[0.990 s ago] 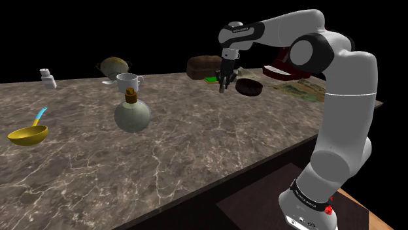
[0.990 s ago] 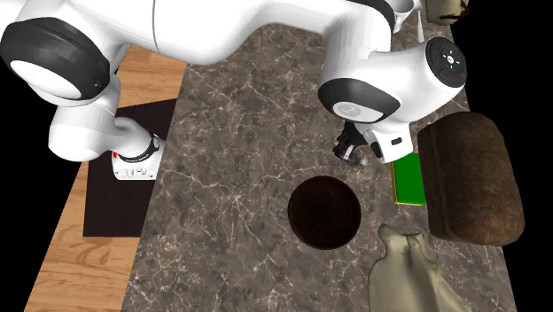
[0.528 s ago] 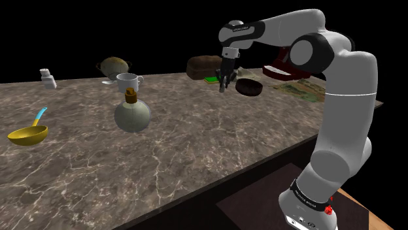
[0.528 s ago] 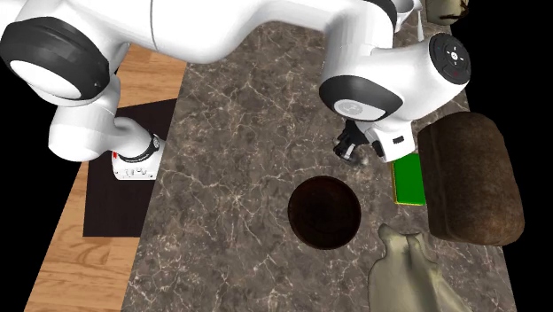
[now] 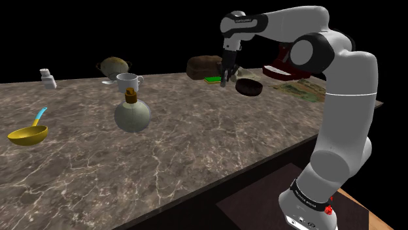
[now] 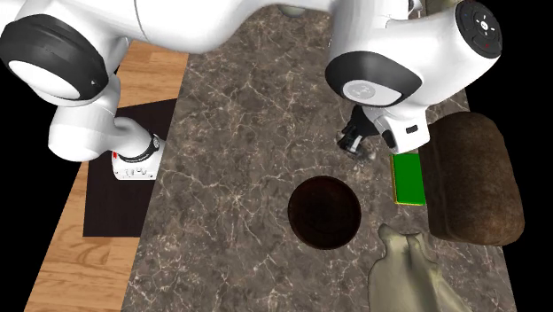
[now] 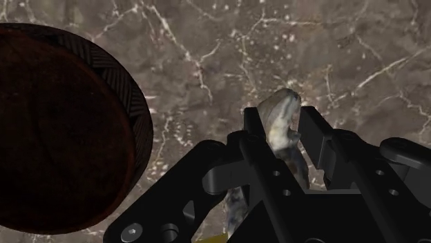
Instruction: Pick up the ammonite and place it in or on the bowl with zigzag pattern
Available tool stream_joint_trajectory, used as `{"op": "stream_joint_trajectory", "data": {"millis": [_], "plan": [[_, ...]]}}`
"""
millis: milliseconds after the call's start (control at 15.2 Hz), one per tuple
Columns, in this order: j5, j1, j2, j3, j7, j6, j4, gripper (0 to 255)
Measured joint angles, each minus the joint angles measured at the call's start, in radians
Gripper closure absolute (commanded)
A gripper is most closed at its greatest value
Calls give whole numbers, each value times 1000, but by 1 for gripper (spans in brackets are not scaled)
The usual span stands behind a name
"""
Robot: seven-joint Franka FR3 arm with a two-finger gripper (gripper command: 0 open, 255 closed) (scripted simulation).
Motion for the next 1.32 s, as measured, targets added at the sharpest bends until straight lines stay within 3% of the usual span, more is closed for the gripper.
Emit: {"op": "stream_joint_trajectory", "data": {"millis": [792,1254,1320], "plan": [[3,-12,21,-1,11,-174,195,255],[11,-26,70,0,19,-296,367,255],[9,-31,56,-3,9,-294,349,255]]}}
